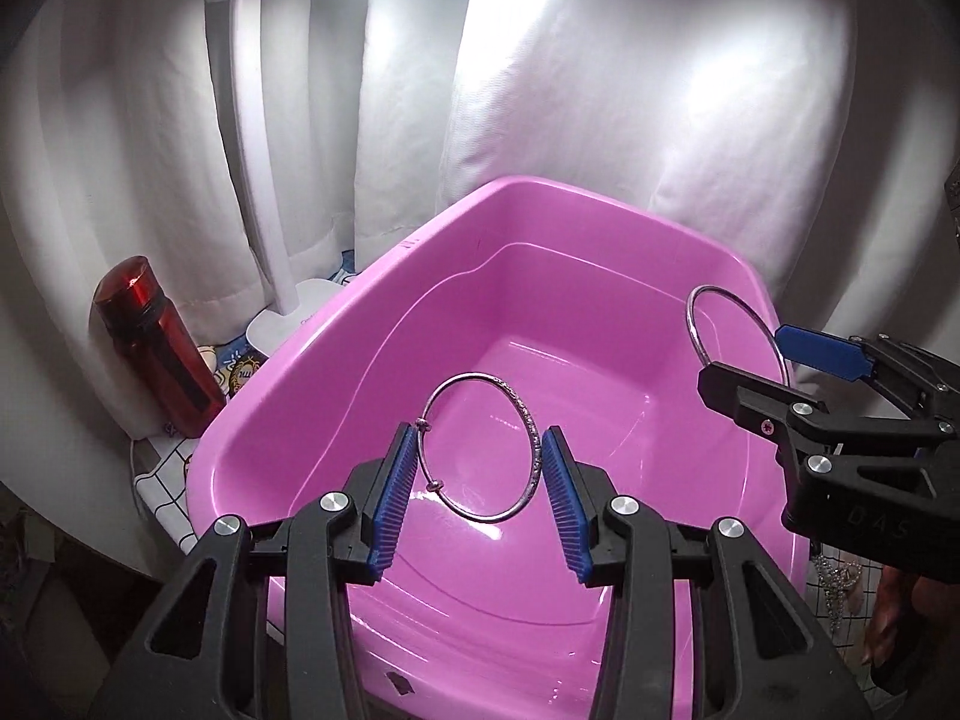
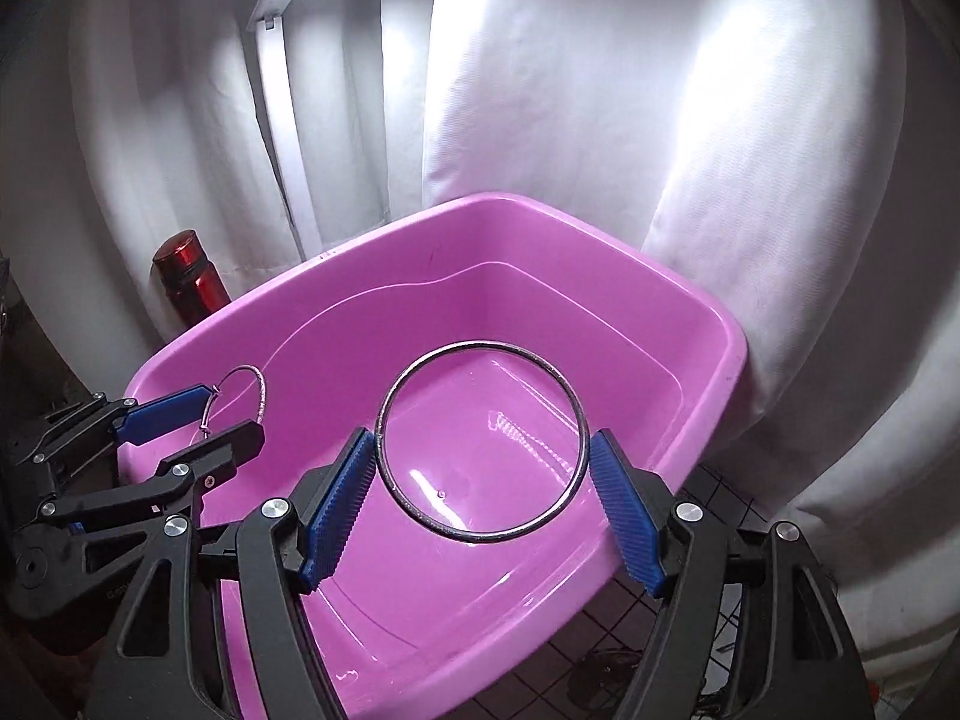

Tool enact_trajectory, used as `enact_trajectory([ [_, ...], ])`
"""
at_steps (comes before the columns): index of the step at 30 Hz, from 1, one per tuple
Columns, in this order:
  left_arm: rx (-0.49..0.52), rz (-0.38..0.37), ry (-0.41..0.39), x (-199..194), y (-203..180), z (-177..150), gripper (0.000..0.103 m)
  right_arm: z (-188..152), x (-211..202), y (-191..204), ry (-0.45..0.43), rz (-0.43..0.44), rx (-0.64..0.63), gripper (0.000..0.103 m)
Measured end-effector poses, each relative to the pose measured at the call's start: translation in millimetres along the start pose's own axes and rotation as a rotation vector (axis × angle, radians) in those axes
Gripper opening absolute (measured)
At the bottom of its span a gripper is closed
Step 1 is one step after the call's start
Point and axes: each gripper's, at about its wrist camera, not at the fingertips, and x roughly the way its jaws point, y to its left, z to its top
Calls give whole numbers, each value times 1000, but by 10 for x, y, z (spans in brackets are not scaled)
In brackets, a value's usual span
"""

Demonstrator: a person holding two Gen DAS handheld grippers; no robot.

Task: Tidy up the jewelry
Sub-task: 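Carry both bangles over the pink tub with both tools, then open both tools to drop the bangles into the pink tub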

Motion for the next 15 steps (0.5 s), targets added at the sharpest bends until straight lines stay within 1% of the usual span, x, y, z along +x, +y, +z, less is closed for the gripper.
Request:
enact_trajectory([
  [3,-9,6,27,100,29,17,42,-9,141,-41,44,-6,15,70],
  [7,-12,13,58,204,37,14,42,-35,282,-45,75,-23,12,70],
  [13,-22,26,94,308,66,-10,43,-65,395,-22,96,-44,-5,71],
  [15,-11,38,93,309,48,-13,43,-57,414,-10,103,-55,-14,71],
])
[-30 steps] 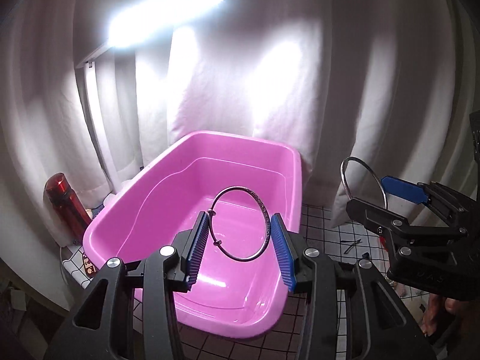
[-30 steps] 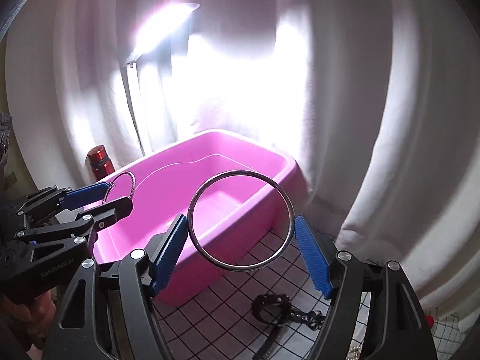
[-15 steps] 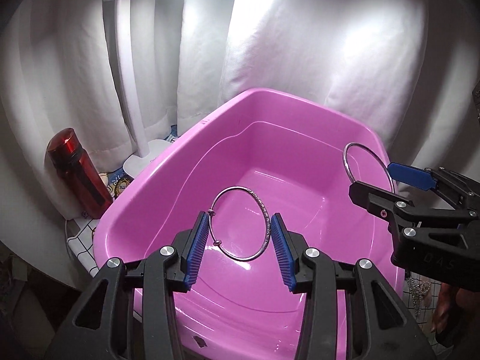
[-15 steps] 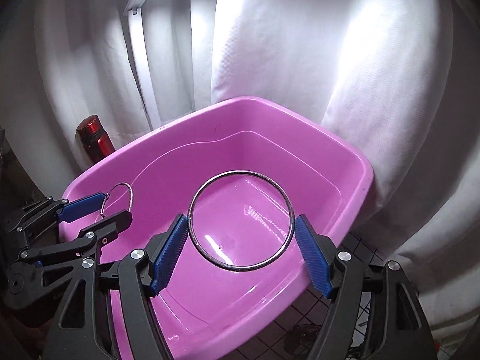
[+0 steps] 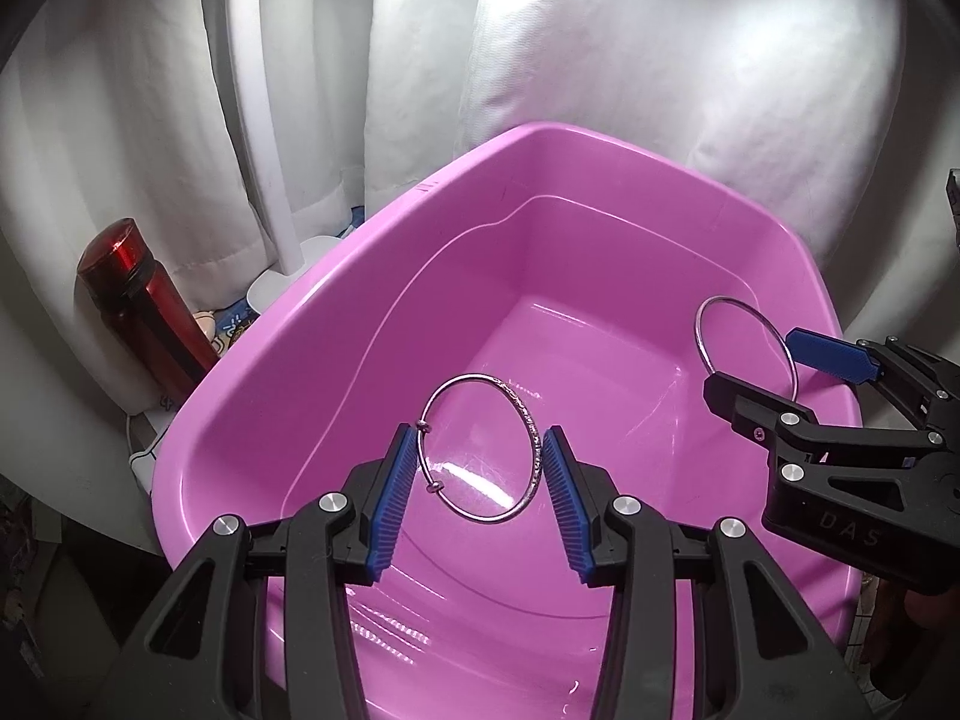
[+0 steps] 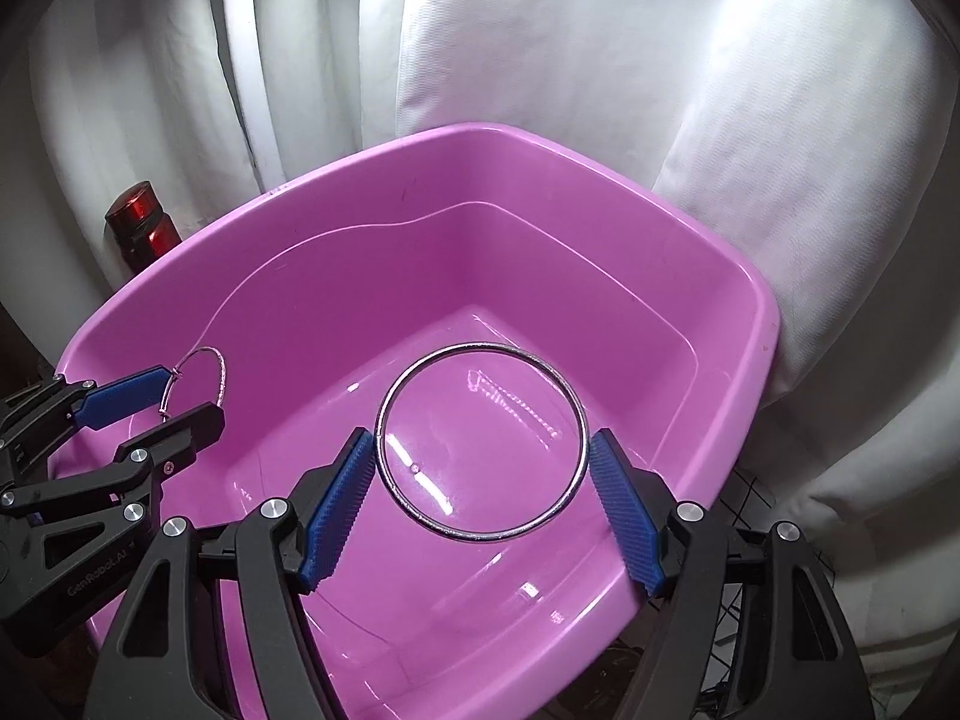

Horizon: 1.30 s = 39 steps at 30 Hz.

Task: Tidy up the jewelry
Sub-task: 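Open both tools to drop the bangles into the pink tub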

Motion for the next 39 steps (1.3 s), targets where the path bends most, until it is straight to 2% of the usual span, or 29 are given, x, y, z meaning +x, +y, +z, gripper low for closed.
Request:
enact_trajectory([
  [2,0,3,-2,-6,-3,-4,44,7,24,12,5,-8,-6,71],
  [4,8,16,-14,-37,-13,-1,56,5,36,21,9,-13,-10,71],
  [5,8,32,-24,-58,-13,-2,76,7,40,22,10,-17,-12,72],
  [6,-1,28,-37,-86,6,-6,82,14,47,25,9,-23,-15,72],
  [9,-21,31,-36,-107,57,0,89,23,32,20,-1,-40,-17,72],
  [20,-80,82,-34,-242,193,-24,94,-13,-145,-19,-45,-47,13,72],
  [39,-64,87,-73,-589,8,-95,95,-218,-520,-99,-114,-44,67,72],
])
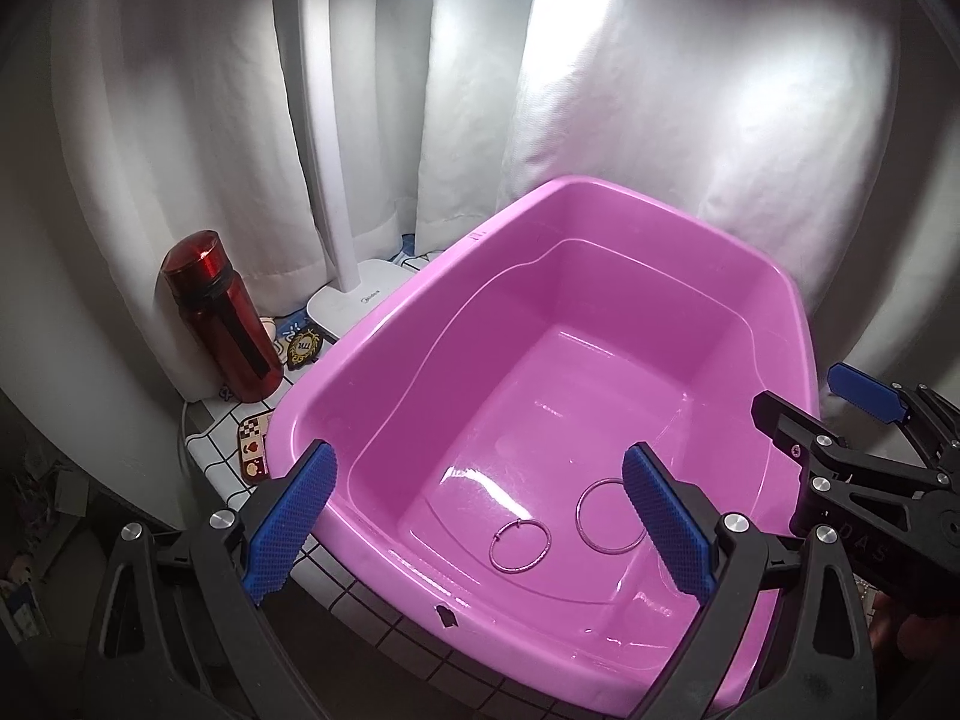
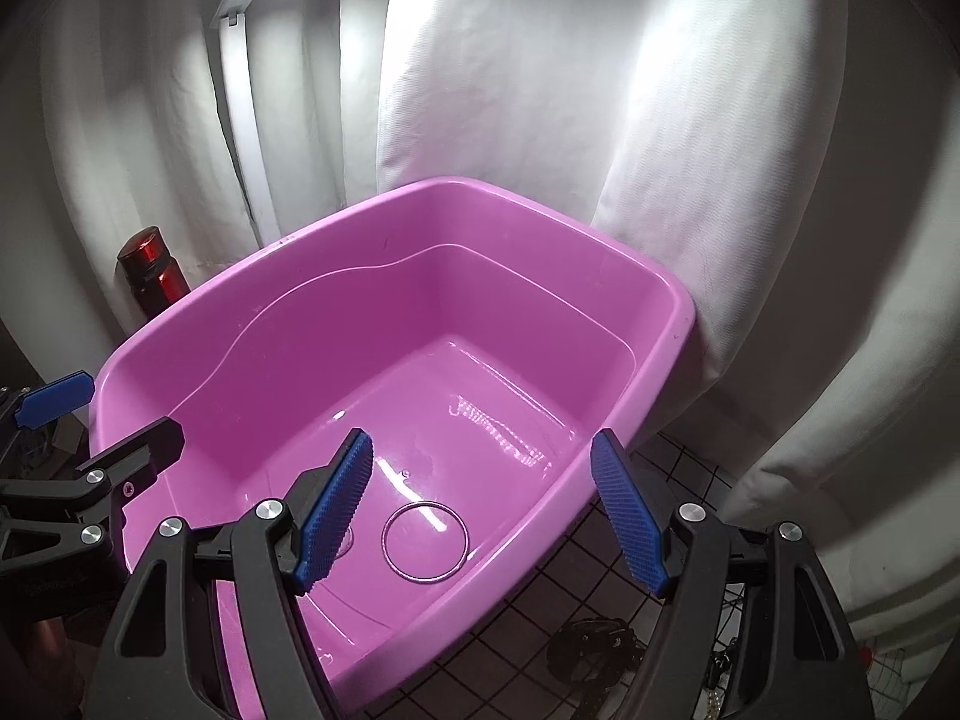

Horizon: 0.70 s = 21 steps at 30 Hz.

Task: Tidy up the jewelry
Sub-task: 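Open both tools to drop the bangles into the pink tub, then withdraw both tools from the tub back over the table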

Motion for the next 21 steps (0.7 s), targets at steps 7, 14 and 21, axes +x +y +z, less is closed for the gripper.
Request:
enact_trajectory([
  [7,15,-3,-41,-230,-138,-66,95,-154,-261,-140,-32,-7,47,72],
  [14,37,-68,-37,-403,-426,-234,95,-553,-673,-360,-75,-35,101,72],
  [21,107,-161,-25,-563,-925,-435,95,-1235,-1028,-802,-52,-92,199,72],
])
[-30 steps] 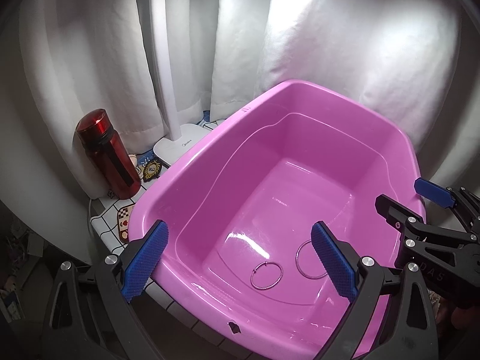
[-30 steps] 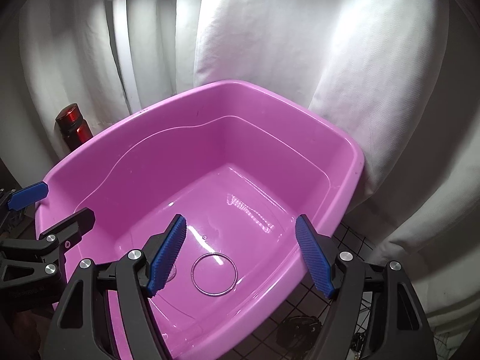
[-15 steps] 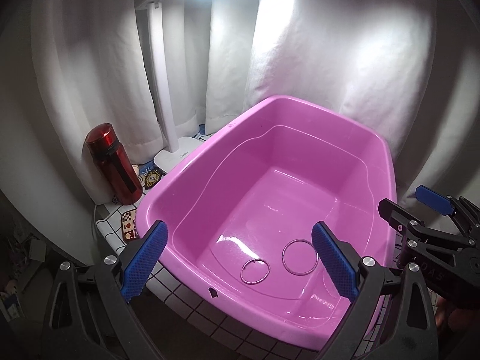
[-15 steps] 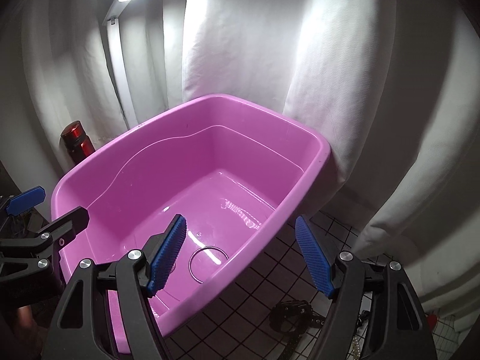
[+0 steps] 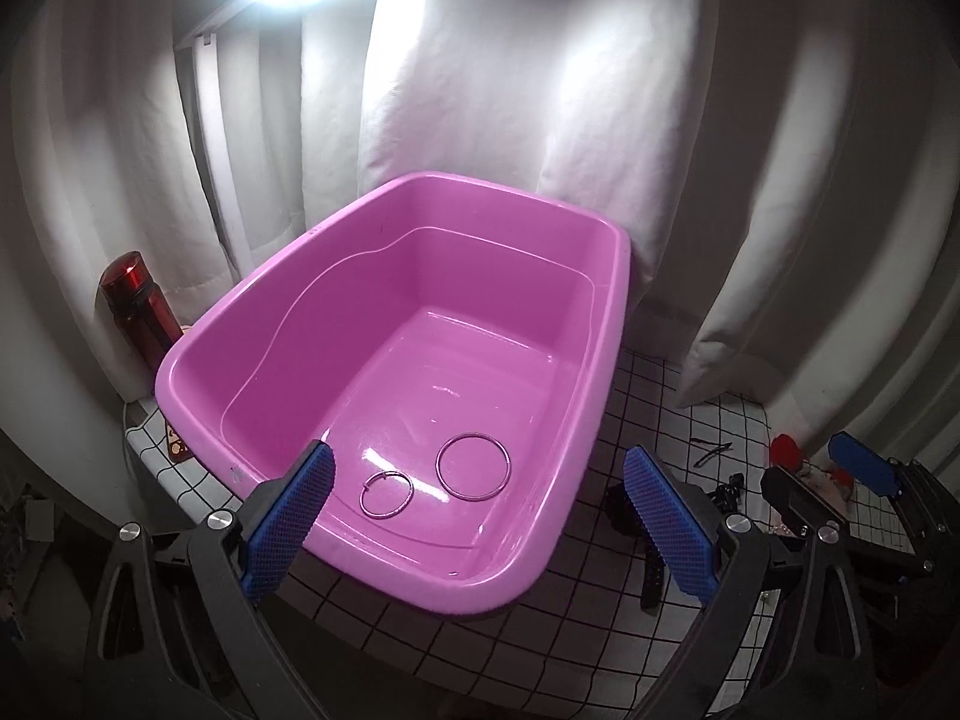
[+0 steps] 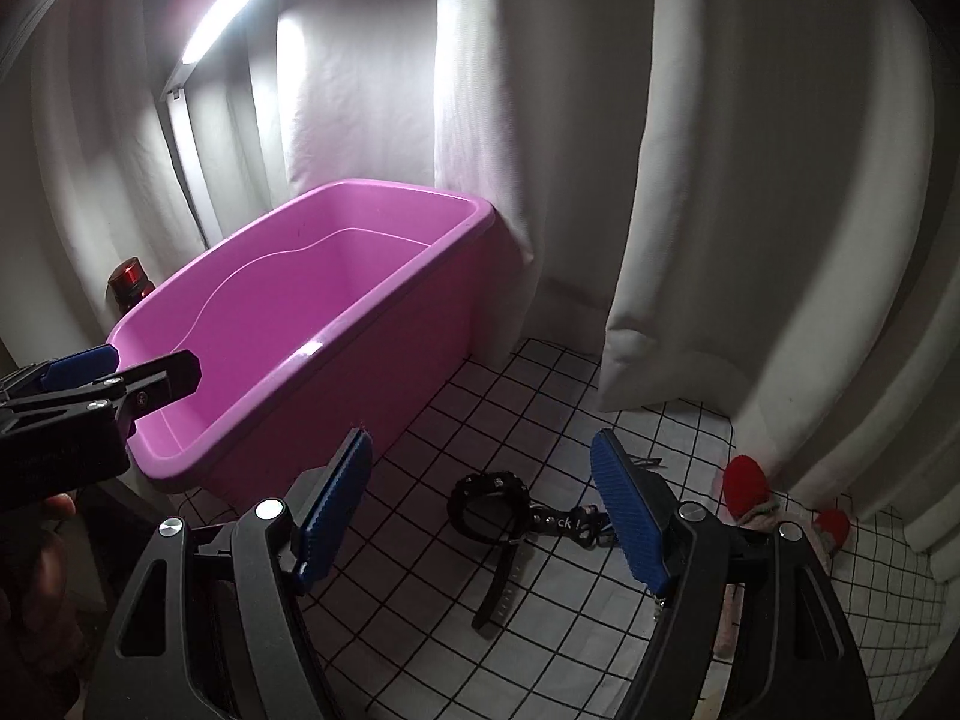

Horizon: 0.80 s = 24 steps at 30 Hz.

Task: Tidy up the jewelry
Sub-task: 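Withdraw both tools from the tub back over the table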

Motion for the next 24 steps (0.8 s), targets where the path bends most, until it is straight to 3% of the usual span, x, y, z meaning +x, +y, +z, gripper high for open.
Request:
enact_trajectory([
  [12,136,-115,102,142,-939,-376,95,-908,-475,-1156,97,-165,237,72],
  [24,208,-113,234,574,-1384,-909,95,-1578,-583,-1735,179,-218,384,72],
])
